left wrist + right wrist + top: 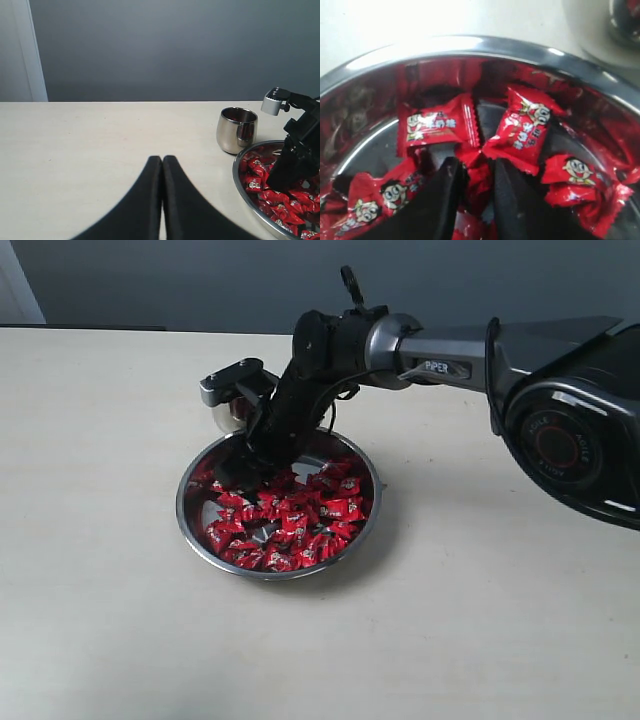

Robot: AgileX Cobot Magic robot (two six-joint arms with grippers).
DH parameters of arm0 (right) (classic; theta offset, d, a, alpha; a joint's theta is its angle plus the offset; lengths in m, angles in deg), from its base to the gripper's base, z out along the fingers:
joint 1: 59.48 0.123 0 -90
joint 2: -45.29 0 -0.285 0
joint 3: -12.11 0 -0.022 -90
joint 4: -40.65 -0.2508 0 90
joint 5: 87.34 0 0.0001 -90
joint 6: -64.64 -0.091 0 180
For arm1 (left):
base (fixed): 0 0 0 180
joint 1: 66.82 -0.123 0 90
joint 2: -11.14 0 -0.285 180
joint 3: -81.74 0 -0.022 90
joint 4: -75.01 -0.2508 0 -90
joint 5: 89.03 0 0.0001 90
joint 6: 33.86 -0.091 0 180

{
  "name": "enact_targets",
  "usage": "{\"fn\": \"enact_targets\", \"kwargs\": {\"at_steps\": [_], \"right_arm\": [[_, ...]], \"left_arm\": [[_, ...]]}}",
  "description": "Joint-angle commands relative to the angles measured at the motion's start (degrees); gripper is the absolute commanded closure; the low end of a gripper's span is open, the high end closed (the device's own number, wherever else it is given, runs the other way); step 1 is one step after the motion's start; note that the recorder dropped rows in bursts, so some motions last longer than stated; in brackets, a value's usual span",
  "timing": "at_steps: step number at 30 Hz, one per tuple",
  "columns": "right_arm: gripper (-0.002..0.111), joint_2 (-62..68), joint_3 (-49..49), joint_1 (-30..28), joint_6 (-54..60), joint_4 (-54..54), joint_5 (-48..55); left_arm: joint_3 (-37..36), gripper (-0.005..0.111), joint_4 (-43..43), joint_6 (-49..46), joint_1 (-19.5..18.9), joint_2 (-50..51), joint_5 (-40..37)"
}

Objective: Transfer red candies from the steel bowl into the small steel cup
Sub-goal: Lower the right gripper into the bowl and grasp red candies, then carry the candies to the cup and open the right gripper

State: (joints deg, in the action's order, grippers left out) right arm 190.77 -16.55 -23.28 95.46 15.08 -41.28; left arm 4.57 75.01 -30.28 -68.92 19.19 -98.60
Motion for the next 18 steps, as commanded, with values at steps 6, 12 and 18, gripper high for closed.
{"fn": "enact_targets", "kwargs": {"at_steps": [6, 12, 18], "right_arm": [[0.109, -4.16, -0.15, -0.04, 0.19, -0.58, -0.34], [0.109, -6.75, -0.15, -0.04, 0.19, -0.46, -0.58], [0.109, -8.58, -0.15, -0.15, 0.19, -0.46, -8.77]], "left_arm": [[-0.04, 0.106, 0.00, 0.25, -0.07, -0.26, 0.18], [-0.04, 0.106, 0.00, 0.25, -0.07, -0.26, 0.18], [-0.04, 0.106, 0.00, 0.25, -0.07, -0.26, 0.18]]}}
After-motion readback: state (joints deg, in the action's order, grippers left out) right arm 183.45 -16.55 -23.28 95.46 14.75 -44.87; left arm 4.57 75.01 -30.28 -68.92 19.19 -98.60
